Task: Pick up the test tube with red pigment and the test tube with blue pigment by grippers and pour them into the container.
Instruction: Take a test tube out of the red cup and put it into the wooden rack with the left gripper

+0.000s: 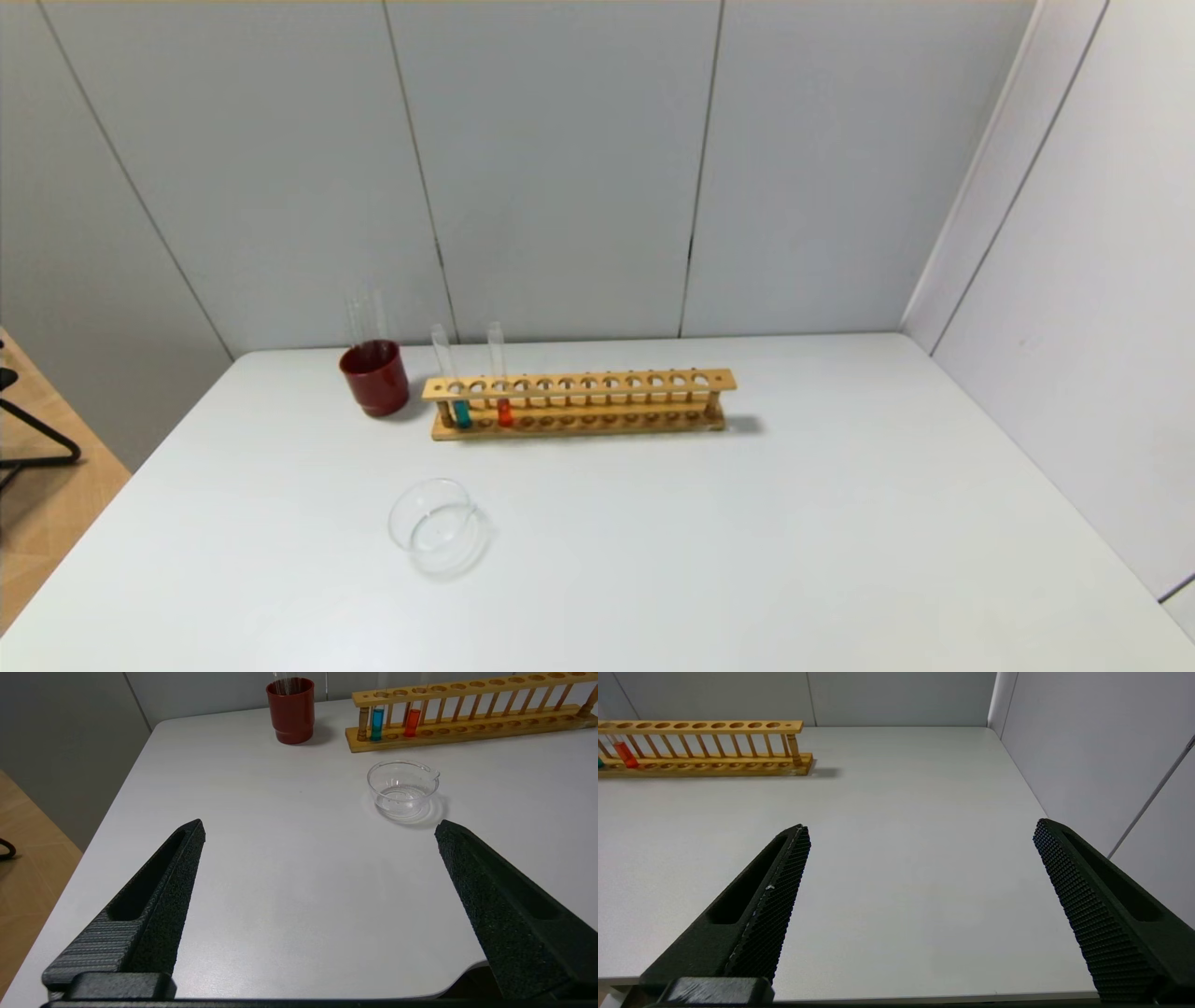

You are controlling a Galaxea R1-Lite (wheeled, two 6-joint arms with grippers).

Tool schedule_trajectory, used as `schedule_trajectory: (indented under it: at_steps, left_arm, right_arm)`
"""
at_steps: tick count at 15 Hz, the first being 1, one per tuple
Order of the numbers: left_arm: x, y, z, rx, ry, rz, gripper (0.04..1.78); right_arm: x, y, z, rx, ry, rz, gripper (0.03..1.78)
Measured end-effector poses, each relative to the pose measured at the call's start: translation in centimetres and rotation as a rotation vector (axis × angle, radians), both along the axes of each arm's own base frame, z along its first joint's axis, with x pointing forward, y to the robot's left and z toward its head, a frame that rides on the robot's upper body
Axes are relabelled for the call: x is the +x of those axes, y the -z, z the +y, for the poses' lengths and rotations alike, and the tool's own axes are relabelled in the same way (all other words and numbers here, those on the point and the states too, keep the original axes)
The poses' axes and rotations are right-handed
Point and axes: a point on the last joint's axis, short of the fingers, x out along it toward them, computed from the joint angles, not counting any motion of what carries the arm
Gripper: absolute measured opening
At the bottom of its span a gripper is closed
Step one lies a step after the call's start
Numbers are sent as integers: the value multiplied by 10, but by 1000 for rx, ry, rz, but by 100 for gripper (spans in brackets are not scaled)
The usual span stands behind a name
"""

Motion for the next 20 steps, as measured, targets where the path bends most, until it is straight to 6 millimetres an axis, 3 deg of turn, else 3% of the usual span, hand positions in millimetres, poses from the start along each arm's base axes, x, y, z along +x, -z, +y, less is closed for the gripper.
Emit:
schedule_trajectory:
  at_steps: [16,20]
  left_arm:
    - [0,-3,0,-21,-8,-21,173]
    - [-13,-40,-1,-59,66,-51,173]
  right_arm:
    - [0,0,0,0,0,0,175]
    - [0,0,0,0,1,0,175]
